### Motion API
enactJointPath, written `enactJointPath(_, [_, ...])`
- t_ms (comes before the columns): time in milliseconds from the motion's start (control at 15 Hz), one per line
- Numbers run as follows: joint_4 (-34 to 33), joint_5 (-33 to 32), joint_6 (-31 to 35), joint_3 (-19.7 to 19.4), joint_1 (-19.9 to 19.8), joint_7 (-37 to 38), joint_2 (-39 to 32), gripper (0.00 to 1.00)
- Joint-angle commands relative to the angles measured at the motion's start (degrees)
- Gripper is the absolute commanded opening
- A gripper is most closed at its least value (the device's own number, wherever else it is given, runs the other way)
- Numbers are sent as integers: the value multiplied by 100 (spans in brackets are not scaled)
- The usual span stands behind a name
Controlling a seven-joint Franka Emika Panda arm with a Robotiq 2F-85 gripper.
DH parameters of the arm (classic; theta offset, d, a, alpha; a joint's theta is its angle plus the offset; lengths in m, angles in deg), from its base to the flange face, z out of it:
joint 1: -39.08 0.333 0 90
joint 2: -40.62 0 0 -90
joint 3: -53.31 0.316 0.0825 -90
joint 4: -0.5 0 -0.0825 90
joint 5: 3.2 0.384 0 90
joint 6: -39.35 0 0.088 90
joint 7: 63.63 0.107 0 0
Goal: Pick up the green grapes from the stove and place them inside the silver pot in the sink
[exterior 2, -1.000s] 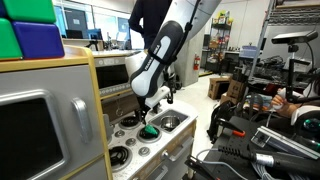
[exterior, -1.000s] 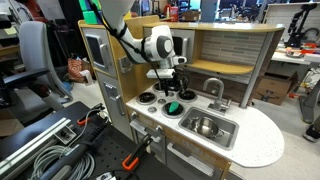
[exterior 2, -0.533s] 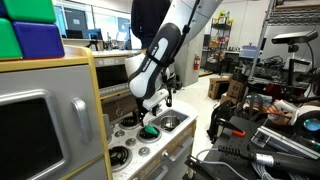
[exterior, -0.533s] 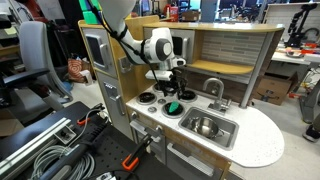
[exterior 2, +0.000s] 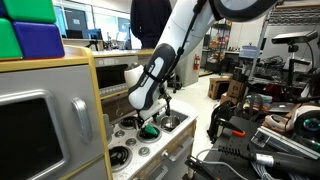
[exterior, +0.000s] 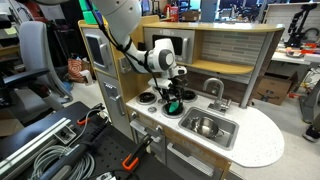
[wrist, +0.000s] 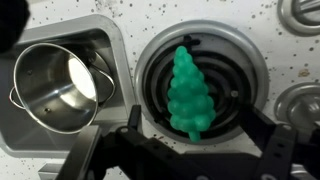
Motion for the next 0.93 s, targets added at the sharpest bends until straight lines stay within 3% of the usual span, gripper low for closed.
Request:
enactJointPath(0, [-1110, 88, -636, -256, 182, 389, -778, 74])
enactJointPath(267, [-1493, 81, -935, -222, 152, 529, -982, 42])
enactJointPath(467, [-1107, 174, -823, -120, -28, 423, -599, 21])
enactJointPath(667, [-267, 345, -663, -117, -338, 428, 12, 21])
enactJointPath(867, [482, 379, -312, -539, -533, 796, 408, 21])
